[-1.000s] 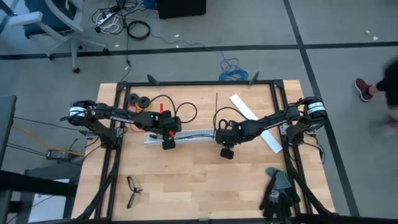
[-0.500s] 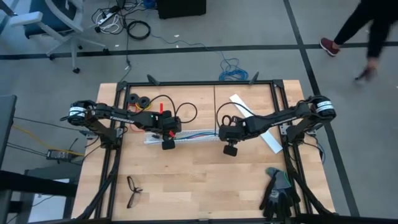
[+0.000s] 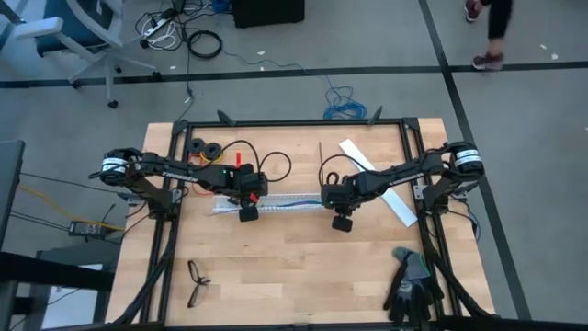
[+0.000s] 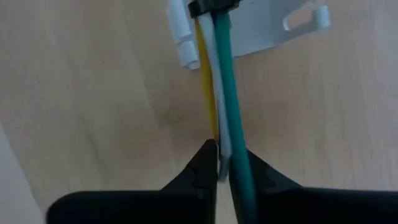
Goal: Ziptie cables
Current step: Put the zip tied cable wires into the white cable duct, then prepare the white cable duct
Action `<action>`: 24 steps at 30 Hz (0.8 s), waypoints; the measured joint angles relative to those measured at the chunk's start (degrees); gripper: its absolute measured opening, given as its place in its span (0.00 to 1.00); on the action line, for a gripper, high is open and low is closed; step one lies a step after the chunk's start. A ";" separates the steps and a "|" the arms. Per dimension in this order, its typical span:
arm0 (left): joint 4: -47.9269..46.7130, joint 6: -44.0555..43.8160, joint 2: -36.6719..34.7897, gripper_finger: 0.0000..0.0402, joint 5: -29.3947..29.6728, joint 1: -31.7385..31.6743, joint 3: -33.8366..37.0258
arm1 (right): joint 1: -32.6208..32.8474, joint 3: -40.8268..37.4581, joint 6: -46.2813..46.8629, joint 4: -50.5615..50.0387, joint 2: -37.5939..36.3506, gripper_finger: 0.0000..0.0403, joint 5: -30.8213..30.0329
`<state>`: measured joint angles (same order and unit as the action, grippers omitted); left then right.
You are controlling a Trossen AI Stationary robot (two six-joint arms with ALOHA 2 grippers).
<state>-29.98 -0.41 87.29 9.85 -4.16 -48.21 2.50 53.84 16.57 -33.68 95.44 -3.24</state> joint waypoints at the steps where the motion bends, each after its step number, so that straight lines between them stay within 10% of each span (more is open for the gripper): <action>1: 0.01 -0.02 0.00 0.04 0.00 0.00 0.00 | -0.02 -0.03 -0.01 0.01 -0.19 0.08 0.24; 14: 0.50 -0.22 0.00 0.04 0.00 0.00 0.00 | 0.01 -0.04 1.27 -1.55 -7.88 0.39 0.50; 24: 5.46 -0.26 0.15 0.09 -0.21 0.02 0.11 | 1.62 -0.04 6.86 -10.02 -20.18 0.39 -6.73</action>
<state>-24.52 -0.67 87.44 9.64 -4.14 -48.10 4.11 53.80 23.43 -43.70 75.26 -9.97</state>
